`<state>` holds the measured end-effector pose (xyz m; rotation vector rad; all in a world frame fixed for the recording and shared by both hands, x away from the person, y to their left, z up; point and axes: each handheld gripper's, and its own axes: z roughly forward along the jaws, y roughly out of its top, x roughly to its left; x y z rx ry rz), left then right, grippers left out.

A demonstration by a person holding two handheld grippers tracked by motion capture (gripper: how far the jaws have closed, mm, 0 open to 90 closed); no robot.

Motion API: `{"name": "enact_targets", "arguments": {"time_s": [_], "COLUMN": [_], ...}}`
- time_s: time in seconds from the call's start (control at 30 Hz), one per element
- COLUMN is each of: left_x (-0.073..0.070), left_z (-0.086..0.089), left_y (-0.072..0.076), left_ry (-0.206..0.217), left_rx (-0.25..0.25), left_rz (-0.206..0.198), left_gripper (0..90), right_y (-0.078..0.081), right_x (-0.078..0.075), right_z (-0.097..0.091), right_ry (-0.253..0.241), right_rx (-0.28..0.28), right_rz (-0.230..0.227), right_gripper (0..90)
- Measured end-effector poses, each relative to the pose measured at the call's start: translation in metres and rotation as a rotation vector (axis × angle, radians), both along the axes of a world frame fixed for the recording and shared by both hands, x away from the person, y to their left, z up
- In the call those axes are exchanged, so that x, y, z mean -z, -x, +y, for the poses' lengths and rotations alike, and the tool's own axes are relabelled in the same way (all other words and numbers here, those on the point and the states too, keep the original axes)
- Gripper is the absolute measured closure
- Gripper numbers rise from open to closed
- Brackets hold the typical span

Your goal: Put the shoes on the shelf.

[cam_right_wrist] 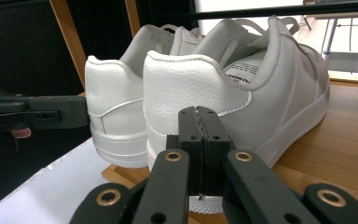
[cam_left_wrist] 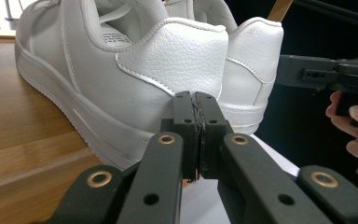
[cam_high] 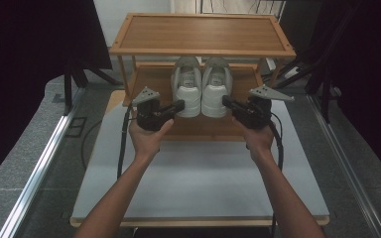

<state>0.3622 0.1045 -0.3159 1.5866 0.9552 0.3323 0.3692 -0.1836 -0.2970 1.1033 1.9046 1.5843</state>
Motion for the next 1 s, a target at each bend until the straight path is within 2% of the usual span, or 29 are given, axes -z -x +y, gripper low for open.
{"name": "enact_targets", "arguments": {"time_s": [0.23, 0.33, 0.43, 0.5, 0.63, 0.8, 0.93, 1.0], "left_x": [0.001, 0.001, 0.0, -0.001, -0.002, 0.004, 0.011, 0.016], "left_z": [0.0, 0.0, 0.0, -0.001, 0.001, 0.003, 0.007, 0.009], "left_y": [0.0, 0.0, 0.003, 0.006, 0.011, 0.02, 0.032, 0.039], "left_ry": [-0.002, 0.0, 0.001, -0.008, 0.011, 0.058, 0.072, 0.066], "left_rx": [0.003, 0.007, 0.022, 0.02, 0.03, 0.025, 0.024, 0.032], "left_rz": [-0.008, -0.008, -0.018, -0.031, -0.037, -0.027, -0.033, -0.033], "left_gripper": [87.2, 86.2, 77.4, 71.3, 62.1, 58.0, 55.7, 54.6], "right_y": [0.0, 0.0, 0.001, 0.005, 0.014, 0.024, 0.035, 0.042], "right_x": [0.003, 0.004, 0.005, 0.007, 0.011, 0.017, 0.027, 0.034], "right_z": [-0.002, -0.003, -0.005, -0.005, -0.005, -0.01, -0.019, -0.026], "right_ry": [-0.015, -0.018, -0.03, -0.039, -0.044, -0.07, -0.093, -0.1], "right_rx": [0.005, 0.019, 0.01, -0.001, -0.024, -0.023, -0.017, -0.014], "right_rz": [-0.007, -0.007, -0.011, -0.022, -0.044, -0.065, -0.071, -0.075], "right_gripper": [82.8, 77.3, 71.3, 67.7, 62.1, 59.6, 57.8, 57.6]}}
